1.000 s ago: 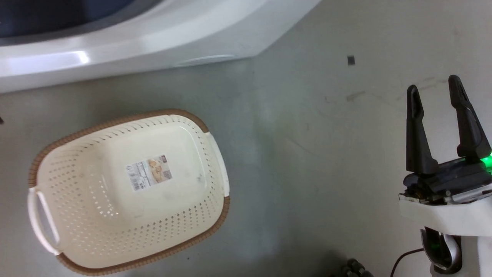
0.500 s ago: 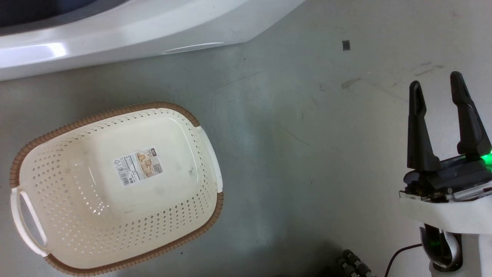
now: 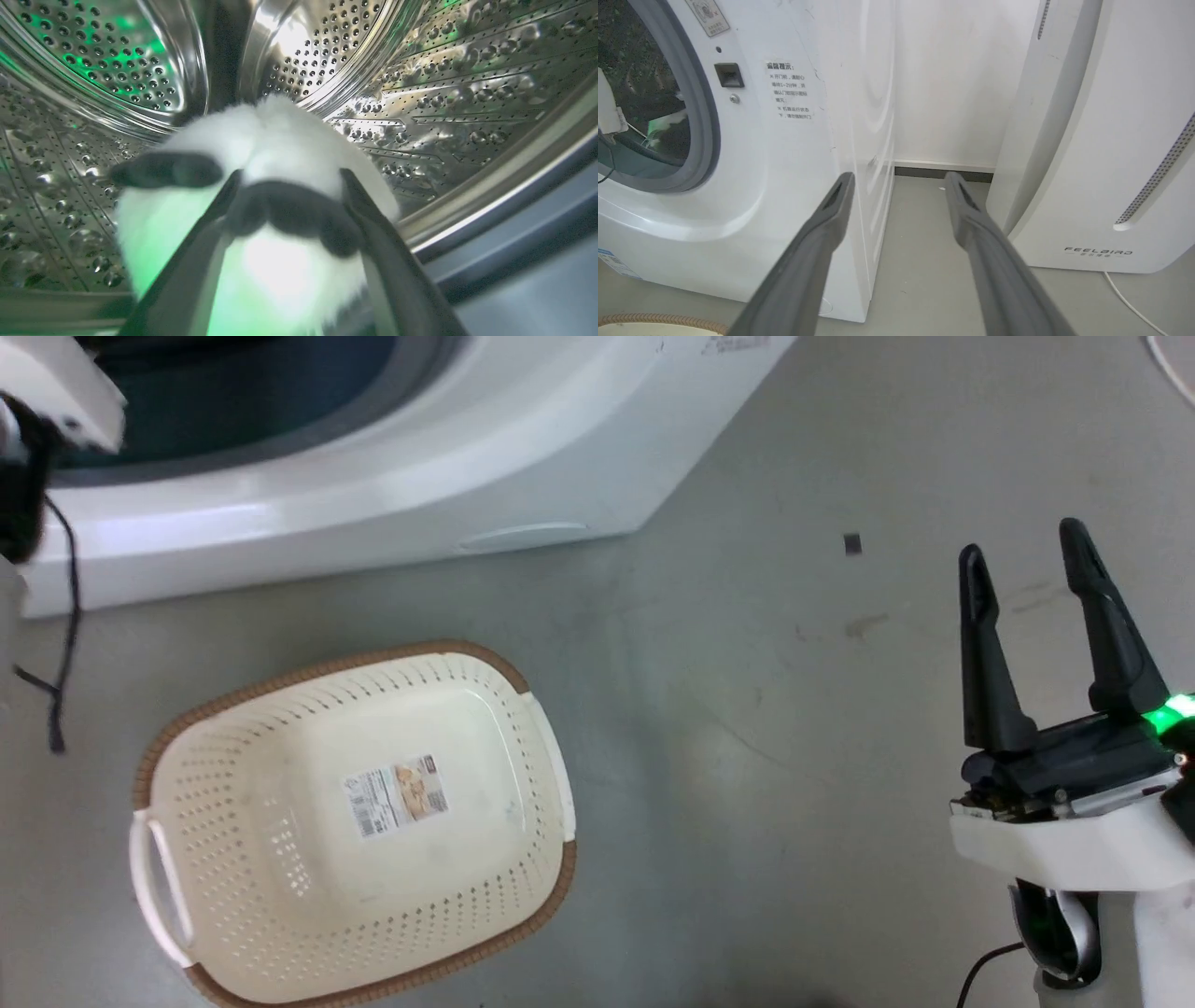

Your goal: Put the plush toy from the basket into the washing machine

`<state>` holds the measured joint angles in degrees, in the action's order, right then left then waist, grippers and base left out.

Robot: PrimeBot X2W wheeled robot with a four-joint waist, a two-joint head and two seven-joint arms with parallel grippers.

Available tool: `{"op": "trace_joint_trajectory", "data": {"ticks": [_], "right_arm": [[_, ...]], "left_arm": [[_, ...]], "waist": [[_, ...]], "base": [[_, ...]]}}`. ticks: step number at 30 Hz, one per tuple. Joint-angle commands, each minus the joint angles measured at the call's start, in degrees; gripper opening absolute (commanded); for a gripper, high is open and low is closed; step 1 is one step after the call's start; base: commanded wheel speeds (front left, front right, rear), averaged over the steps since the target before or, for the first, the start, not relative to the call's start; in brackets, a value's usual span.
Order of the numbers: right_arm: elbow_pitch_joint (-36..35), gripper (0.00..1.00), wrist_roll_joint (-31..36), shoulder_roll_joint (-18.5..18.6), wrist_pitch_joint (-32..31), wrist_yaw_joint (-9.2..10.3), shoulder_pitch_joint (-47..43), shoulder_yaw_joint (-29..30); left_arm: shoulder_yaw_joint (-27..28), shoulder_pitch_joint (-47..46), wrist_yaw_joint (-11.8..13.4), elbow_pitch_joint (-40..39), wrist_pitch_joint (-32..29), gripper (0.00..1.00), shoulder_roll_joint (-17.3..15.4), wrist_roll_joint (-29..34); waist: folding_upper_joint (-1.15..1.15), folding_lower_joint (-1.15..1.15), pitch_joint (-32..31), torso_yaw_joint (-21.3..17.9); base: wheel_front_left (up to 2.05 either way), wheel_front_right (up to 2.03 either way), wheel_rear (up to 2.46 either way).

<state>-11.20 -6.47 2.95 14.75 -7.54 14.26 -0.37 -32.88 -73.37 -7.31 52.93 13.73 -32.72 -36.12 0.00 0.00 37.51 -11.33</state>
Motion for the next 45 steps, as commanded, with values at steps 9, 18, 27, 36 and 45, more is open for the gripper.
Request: {"op": "trace_joint_trajectory", "data": {"ticks": [9, 18, 27, 36, 45], "right_arm": [[2.98, 1.0, 2.87, -0.07, 0.25, 0.05, -2.88, 0.3], [5.28, 1.0, 3.89, -0.07, 0.25, 0.05, -6.85, 0.75], [6.92, 1.0, 2.13, -0.07, 0.25, 0.05, -11.06, 1.92], [7.86, 1.0, 0.85, -0.07, 0.25, 0.05, -14.04, 1.99], [8.56, 1.0, 1.09, -0.07, 0.25, 0.05, -16.39, 0.98]], "left_arm": [[7.21, 15.6, 2.55, -10.41, 1.25, 1.0, 4.97, 1.24], [16.78, 36.63, 6.64, -29.65, 1.26, 1.0, 11.11, 8.36], [23.0, 54.49, 10.29, -40.95, 1.27, 1.0, 15.74, 12.55], [24.38, 66.78, 11.53, -46.92, 1.27, 1.0, 18.44, 15.68], [23.53, 73.69, 11.17, -47.91, 1.27, 1.0, 20.41, 19.28]], "waist": [[0.0, 0.0, -14.24, 6.14], [0.0, 0.0, -23.63, 9.91], [0.0, 0.0, -29.55, 11.96], [0.0, 0.0, -33.18, 12.56], [0.0, 0.0, -34.83, 12.45]], "base": [[0.0, 0.0, 0.0], [0.0, 0.0, 0.0], [0.0, 0.0, 0.0], [0.0, 0.0, 0.0], [0.0, 0.0, 0.0]]}}
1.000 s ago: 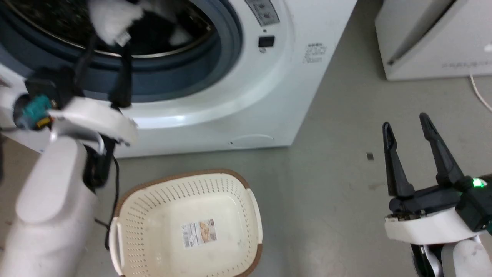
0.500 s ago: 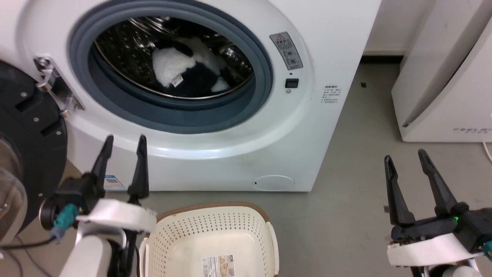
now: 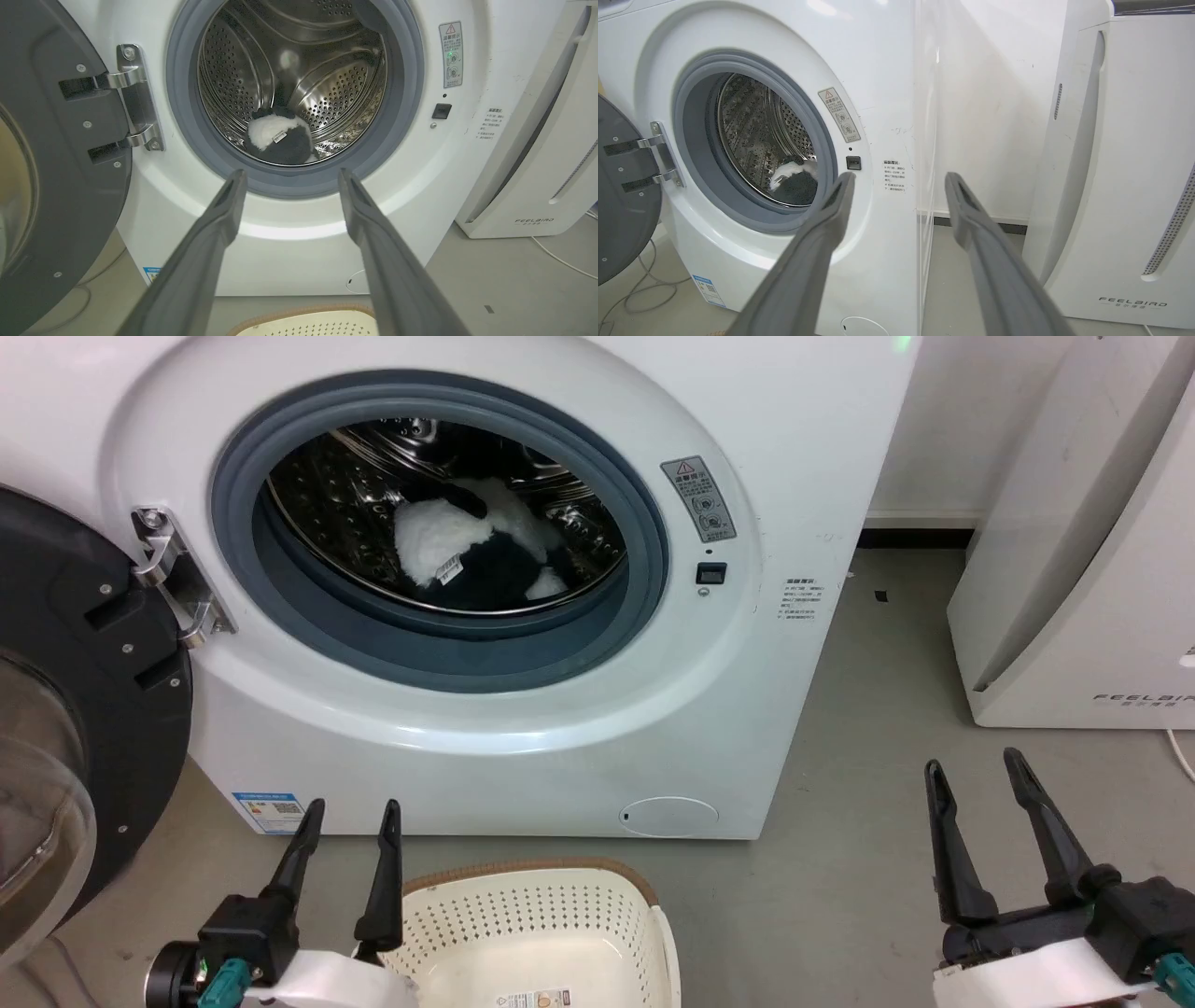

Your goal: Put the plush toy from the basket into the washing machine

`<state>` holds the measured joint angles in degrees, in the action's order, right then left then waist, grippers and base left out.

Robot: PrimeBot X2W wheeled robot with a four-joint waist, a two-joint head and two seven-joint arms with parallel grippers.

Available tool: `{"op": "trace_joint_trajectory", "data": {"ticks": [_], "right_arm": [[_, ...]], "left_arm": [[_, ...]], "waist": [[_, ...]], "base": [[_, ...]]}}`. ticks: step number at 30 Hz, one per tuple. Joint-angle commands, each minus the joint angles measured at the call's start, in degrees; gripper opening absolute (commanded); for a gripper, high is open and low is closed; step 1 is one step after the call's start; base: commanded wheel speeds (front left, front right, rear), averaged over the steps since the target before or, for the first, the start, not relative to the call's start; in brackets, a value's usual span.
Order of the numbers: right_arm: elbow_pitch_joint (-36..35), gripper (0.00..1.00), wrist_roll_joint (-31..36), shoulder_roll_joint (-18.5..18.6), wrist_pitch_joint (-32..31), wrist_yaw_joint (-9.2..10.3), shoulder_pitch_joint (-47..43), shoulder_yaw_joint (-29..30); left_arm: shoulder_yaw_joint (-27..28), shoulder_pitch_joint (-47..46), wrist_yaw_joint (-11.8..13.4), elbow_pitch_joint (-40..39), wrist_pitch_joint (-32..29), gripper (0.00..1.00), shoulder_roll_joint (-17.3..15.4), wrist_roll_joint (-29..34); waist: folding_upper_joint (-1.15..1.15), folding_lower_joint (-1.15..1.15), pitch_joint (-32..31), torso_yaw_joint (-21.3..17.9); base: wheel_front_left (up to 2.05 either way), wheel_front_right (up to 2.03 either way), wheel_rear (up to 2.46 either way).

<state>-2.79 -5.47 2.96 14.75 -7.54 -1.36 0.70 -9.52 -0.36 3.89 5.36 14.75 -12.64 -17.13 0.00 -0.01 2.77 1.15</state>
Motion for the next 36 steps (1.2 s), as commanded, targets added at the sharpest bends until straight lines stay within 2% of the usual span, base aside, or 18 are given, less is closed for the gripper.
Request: {"op": "trace_joint_trajectory", "data": {"ticks": [1, 14, 15, 36], "right_arm": [[0.2, 1.0, 0.04, -0.08, 0.25, 0.05, -0.93, -0.1], [0.83, 1.0, 0.25, -0.08, 0.25, 0.05, -1.45, -0.17], [0.61, 0.0, 0.02, 0.0, -0.01, 0.0, -0.98, -0.12], [0.88, 0.0, 0.73, -0.01, -1.99, 0.01, -0.66, -0.17]], "left_arm": [[0.33, 1.08, -0.08, -0.52, 0.25, 1.0, 0.57, 0.51], [1.95, 1.43, -1.53, -1.04, 0.25, 1.0, 2.33, 3.57], [1.79, 1.34, -1.4, -0.71, -0.01, 0.0, 2.28, 3.43], [2.61, 1.21, -1.83, -1.27, -2.06, 0.0, 3.36, 5.25]], "waist": [[0.0, 0.01, -0.18, -0.04], [0.0, 0.01, -0.33, -0.29], [0.0, 0.01, -0.34, -0.3], [0.0, 0.01, -0.67, -0.43]], "base": [[0.0, 0.0, 0.0], [0.0, 0.0, 0.0], [0.0, 0.0, 0.0], [0.0, 0.0, 0.0]]}}
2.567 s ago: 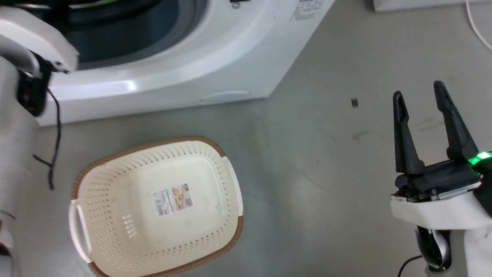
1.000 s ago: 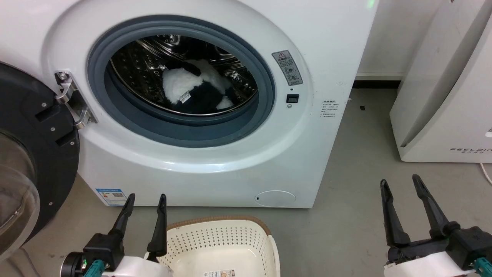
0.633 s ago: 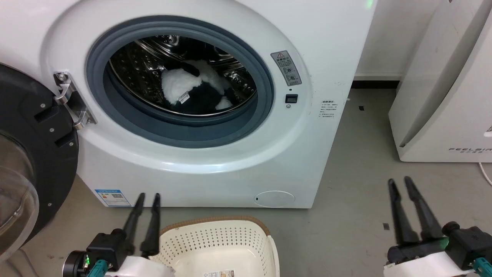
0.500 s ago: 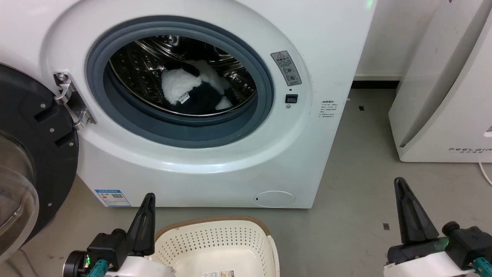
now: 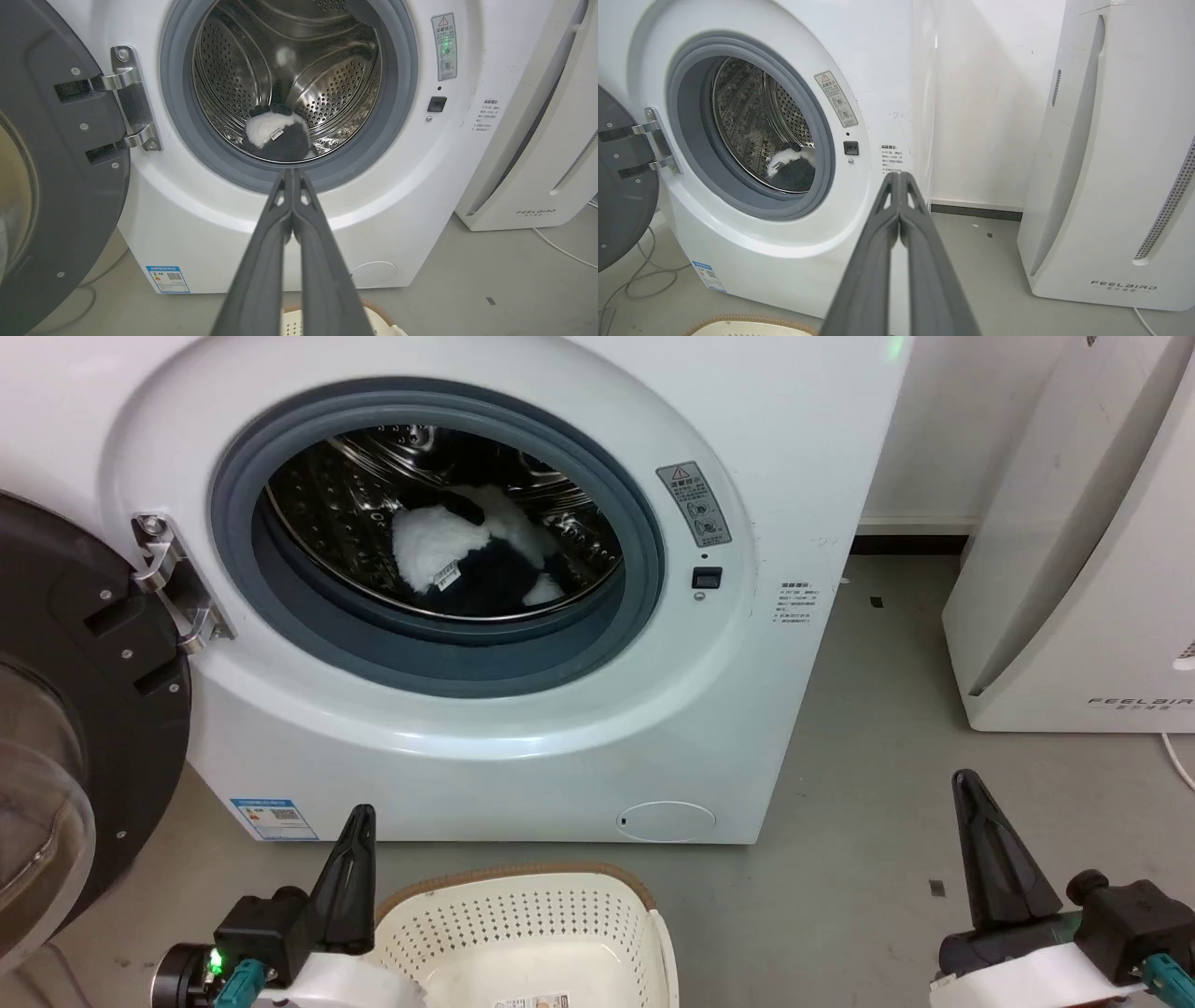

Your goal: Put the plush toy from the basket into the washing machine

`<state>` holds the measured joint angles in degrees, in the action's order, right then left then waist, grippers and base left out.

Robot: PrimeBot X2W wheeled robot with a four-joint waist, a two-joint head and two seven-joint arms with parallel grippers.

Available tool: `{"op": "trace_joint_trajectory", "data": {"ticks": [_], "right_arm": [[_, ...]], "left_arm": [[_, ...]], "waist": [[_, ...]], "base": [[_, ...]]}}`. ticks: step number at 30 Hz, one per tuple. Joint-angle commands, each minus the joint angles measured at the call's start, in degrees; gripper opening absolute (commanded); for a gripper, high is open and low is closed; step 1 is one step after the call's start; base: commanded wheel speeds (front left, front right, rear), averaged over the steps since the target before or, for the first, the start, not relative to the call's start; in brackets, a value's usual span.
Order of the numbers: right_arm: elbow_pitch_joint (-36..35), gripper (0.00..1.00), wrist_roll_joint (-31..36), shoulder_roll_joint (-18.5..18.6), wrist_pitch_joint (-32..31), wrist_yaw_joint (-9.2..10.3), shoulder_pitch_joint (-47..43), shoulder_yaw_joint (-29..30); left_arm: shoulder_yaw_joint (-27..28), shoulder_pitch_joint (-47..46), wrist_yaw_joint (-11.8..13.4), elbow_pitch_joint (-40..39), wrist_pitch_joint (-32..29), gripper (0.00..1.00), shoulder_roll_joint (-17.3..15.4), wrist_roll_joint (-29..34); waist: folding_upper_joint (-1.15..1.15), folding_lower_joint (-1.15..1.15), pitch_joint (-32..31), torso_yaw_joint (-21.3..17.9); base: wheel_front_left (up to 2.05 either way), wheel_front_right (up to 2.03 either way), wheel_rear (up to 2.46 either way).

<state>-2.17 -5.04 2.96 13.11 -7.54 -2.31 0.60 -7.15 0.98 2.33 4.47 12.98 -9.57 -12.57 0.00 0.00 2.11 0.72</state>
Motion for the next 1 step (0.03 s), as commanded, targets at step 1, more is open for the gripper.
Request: {"op": "trace_joint_trajectory", "data": {"ticks": [1], "right_arm": [[0.28, 0.0, 0.35, -0.01, -0.47, 0.01, 0.31, -0.08]], "left_arm": [[0.3, -0.14, -0.29, -0.42, -0.41, 0.0, 0.35, 0.8]], "waist": [[0.0, 0.0, -0.04, -0.01]], "base": [[0.0, 0.0, 0.0]]}}
